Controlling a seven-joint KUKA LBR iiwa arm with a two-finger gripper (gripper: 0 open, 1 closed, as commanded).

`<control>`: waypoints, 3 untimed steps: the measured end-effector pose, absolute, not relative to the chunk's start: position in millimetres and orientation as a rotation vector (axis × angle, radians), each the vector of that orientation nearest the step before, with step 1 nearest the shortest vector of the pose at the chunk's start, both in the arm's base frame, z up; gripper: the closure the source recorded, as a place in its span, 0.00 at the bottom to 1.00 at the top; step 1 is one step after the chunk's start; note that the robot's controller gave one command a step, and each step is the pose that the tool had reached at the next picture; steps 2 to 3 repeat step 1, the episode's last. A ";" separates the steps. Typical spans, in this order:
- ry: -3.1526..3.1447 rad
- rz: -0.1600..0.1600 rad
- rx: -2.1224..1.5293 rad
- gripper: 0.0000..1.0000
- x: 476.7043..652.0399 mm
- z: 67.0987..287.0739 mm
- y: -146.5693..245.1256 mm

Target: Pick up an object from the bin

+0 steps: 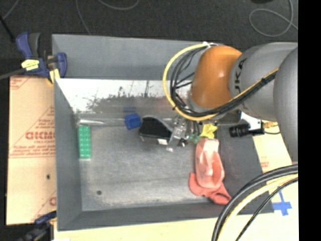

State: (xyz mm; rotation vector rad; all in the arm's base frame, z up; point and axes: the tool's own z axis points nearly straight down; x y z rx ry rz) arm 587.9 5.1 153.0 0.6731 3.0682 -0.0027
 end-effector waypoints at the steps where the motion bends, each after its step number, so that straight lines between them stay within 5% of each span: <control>1: 3.069 -0.003 0.672 1.00 587.7 163.1 4.7; 3: 3.069 -0.003 0.672 1.00 587.7 163.1 4.7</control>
Offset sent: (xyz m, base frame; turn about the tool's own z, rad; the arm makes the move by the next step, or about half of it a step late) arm -0.0001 0.0001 0.0442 0.0000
